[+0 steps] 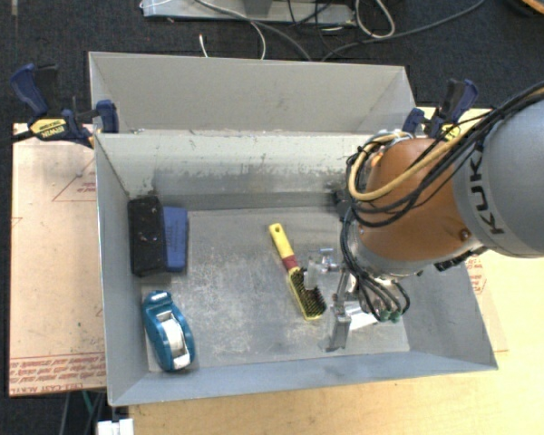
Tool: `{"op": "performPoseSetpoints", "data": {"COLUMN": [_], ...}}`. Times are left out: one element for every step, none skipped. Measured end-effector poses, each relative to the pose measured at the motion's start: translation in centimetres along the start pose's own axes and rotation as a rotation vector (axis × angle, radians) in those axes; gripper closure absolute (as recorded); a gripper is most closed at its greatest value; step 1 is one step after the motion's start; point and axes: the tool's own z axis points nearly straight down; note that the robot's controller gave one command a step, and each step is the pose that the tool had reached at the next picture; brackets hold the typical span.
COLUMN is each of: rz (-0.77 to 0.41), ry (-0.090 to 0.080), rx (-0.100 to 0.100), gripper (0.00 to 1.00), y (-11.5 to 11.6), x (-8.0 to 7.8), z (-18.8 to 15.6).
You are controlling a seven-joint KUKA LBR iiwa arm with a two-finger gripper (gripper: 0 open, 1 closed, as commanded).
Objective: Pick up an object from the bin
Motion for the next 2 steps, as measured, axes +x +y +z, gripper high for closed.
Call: {"op": "performPoseSetpoints", "data": {"rz": [0.001, -0.110], "ry": [-0.008, -0.011], "rx": [0.000, 0.000], "gripper": [0.00, 0.00], "y": [0.0, -7.6], "x": [-0.2, -2.4], "z": [-0.4, 7.4]}}
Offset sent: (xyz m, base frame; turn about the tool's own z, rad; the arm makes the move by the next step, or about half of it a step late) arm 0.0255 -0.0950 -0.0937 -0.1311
